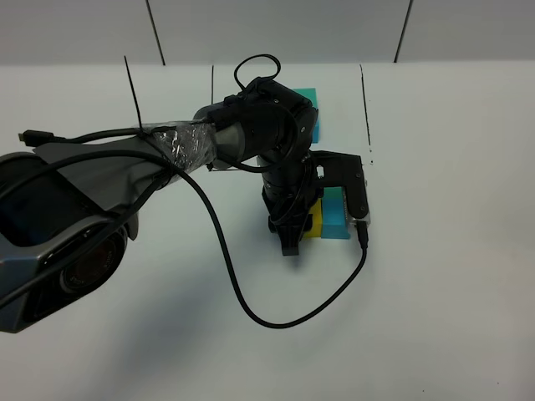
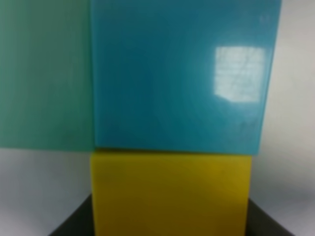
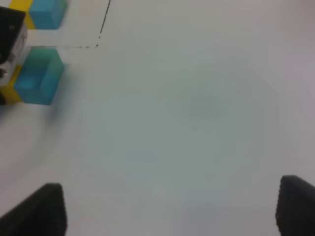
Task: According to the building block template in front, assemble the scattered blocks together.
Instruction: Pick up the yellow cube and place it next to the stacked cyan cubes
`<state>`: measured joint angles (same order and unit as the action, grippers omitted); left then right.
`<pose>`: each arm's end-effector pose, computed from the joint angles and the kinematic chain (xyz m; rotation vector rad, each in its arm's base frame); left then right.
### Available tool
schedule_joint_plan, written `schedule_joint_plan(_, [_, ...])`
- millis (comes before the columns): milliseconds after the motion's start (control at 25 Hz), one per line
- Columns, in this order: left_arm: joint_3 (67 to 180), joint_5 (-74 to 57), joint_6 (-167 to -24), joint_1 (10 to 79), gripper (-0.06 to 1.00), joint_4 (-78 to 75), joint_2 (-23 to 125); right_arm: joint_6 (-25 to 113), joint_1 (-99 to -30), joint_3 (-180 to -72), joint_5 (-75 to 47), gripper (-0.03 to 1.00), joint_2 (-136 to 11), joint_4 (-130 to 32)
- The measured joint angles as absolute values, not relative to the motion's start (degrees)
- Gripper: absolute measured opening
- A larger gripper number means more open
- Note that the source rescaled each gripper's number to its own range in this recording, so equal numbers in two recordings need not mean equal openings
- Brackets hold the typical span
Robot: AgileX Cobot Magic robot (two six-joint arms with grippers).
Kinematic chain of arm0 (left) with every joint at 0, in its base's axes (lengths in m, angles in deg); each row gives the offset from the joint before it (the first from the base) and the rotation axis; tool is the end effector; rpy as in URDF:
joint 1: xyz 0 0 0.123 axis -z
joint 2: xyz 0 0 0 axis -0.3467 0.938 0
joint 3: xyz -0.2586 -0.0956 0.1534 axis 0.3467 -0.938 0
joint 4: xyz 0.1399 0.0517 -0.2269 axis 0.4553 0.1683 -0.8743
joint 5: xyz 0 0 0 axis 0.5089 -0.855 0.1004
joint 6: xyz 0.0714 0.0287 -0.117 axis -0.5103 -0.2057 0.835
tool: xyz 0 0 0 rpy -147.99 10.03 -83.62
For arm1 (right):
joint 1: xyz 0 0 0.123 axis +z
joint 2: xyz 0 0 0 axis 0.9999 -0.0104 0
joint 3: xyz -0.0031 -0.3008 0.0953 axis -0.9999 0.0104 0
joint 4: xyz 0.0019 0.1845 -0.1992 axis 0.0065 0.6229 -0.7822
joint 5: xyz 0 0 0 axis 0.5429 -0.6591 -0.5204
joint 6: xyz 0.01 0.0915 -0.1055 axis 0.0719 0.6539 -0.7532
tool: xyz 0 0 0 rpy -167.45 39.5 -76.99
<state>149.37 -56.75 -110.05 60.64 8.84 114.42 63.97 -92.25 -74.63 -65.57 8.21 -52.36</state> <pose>0.4031 -0.3505 0.0731 2.0337 2.1160 -0.0450 0.0311 0.0076 0.2634 -0.0062 2.0874 0.0276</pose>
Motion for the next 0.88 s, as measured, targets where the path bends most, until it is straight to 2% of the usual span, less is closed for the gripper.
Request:
schedule_joint_plan(720, [149.4,-56.7,-110.1,60.6,0.01,8.8,114.4,64.0,-92.3,-74.6,-65.6,0.73,8.2,-52.4])
schedule_joint_plan(800, [149.4,-56.7,-110.1,60.6,0.06,8.8,114.4,64.0,-92.3,-74.6,-65.6,0.73,8.2,-52.4])
schedule_joint_plan(880, [149.4,-56.3,-110.1,60.6,0.2,9.2,114.4,64.0,-92.3,-74.6,-65.6,0.73,8.2,-52.4])
